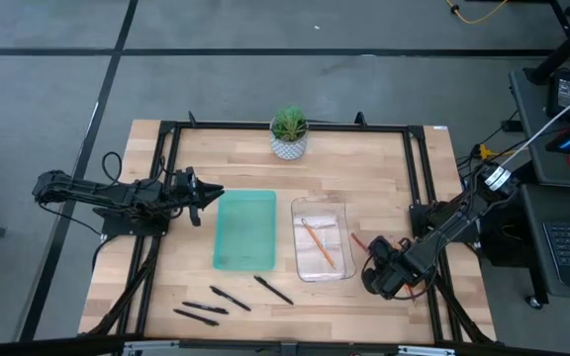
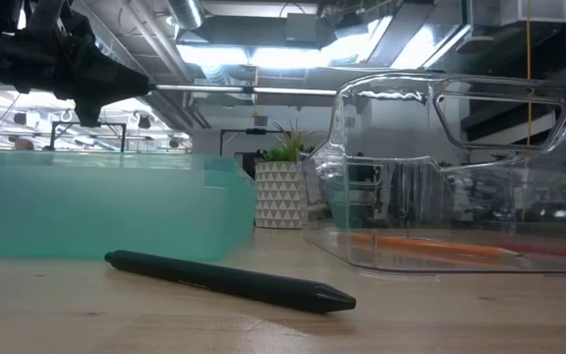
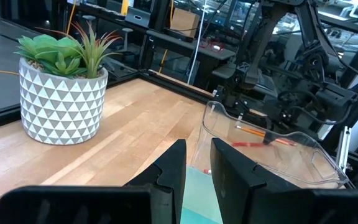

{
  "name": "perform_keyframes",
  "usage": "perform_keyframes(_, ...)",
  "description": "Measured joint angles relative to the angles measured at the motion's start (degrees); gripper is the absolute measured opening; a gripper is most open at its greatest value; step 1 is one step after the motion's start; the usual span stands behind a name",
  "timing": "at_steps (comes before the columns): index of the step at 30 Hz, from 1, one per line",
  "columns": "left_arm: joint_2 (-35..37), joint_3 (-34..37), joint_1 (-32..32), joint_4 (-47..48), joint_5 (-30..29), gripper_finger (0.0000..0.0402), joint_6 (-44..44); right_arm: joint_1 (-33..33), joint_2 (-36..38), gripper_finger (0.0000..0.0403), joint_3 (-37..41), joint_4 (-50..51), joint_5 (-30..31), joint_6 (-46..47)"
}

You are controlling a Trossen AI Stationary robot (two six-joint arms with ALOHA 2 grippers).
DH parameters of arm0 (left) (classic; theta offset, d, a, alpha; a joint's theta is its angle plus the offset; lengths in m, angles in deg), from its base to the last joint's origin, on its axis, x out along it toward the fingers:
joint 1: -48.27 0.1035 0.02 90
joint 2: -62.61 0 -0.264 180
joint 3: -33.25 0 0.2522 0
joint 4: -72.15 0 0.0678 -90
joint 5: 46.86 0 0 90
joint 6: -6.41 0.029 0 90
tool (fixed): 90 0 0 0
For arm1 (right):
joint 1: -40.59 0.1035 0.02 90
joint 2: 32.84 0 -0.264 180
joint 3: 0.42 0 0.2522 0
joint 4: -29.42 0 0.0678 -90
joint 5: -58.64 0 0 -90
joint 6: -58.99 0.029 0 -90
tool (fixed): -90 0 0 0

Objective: Sort pens & pencils
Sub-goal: Put the red pencil into the transparent bin

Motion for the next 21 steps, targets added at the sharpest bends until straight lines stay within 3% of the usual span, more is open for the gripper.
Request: perform_keyframes(21, -0.02, 0.00, -0.01, -0.01, 0.00, 0.0069, -0.05, 0.09, 3.76, 0.0001, -0.15, 2.02, 1.65, 1.23)
